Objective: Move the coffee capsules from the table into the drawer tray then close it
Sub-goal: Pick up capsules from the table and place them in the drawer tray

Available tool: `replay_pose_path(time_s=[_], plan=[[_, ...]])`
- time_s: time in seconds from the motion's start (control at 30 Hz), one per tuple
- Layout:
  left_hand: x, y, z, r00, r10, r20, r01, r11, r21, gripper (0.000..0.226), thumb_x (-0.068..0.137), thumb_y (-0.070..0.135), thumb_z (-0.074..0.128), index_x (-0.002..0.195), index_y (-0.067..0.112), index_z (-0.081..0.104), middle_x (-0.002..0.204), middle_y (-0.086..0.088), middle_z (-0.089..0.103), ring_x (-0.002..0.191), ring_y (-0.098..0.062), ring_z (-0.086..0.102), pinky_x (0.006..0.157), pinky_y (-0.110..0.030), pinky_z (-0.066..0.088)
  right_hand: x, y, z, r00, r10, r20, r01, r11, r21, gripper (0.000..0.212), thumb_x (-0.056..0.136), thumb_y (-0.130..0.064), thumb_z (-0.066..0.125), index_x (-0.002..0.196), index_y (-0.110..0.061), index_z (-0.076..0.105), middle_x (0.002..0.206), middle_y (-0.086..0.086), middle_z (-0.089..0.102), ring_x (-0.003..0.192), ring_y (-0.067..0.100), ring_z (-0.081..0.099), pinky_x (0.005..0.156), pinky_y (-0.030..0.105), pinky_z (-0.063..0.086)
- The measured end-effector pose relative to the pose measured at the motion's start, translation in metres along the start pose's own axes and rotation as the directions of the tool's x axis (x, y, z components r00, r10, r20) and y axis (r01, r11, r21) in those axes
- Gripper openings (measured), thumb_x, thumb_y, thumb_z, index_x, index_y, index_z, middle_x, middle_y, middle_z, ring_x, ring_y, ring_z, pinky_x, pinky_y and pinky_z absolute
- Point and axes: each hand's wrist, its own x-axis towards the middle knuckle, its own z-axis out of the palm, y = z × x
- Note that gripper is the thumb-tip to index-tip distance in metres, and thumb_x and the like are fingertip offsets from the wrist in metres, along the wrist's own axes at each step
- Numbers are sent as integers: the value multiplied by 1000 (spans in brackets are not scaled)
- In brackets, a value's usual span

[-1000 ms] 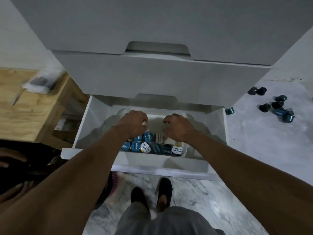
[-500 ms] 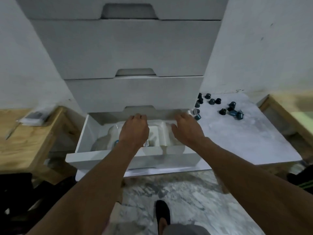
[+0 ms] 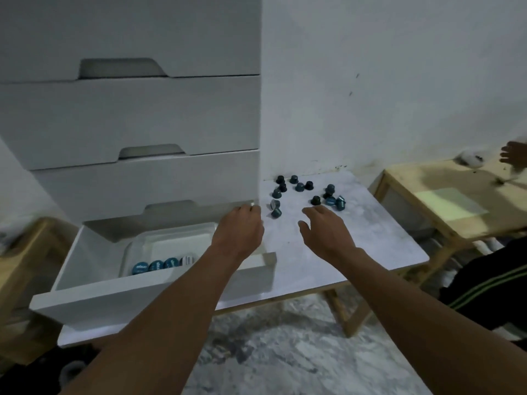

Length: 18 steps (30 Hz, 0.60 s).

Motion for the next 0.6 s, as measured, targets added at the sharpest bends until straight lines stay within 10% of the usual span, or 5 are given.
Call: replay_pose_path(time_s=[0.6], plan=[[82, 173, 78, 958, -287, 28, 288, 949, -126, 15, 69, 17, 78, 73, 8, 67, 69, -6, 66, 62, -22, 66, 53, -24, 50, 59, 204, -27, 956, -206, 211, 197, 978, 63, 36, 97, -31, 46, 119, -5, 58, 126, 13, 59, 113, 31, 56, 93, 41, 48]])
